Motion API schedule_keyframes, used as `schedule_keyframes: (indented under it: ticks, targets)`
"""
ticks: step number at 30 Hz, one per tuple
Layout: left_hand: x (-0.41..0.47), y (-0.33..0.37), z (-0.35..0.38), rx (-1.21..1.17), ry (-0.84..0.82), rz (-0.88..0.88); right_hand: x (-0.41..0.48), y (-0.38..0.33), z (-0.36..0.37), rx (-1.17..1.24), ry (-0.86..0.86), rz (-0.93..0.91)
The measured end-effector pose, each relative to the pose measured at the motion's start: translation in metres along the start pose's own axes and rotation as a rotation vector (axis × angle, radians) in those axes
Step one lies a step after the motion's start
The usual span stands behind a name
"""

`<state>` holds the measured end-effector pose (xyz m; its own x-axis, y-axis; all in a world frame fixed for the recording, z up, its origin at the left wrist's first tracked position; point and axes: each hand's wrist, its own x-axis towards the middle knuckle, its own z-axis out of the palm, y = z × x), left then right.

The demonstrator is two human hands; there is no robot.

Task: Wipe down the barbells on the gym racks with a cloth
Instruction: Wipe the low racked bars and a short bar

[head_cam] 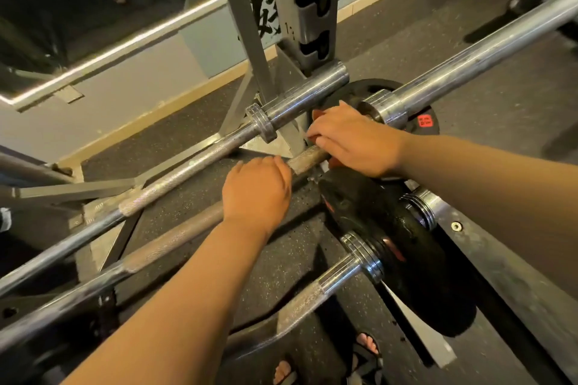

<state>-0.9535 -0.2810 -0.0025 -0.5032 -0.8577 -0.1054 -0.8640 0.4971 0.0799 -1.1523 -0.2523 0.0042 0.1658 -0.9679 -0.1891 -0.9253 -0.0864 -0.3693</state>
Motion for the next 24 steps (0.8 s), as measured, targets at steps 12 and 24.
schedule_keyframes:
  ticks: [12, 24]
  targets:
    - [0.03, 0.03, 0.006, -0.105, -0.018, 0.051, -0.033, 0.025, 0.028, 0.018, 0.205, -0.106]
    - [0.026, 0.032, -0.002, -0.099, -0.037, 0.063, -0.058, 0.026, 0.05, -0.002, 0.382, -0.115]
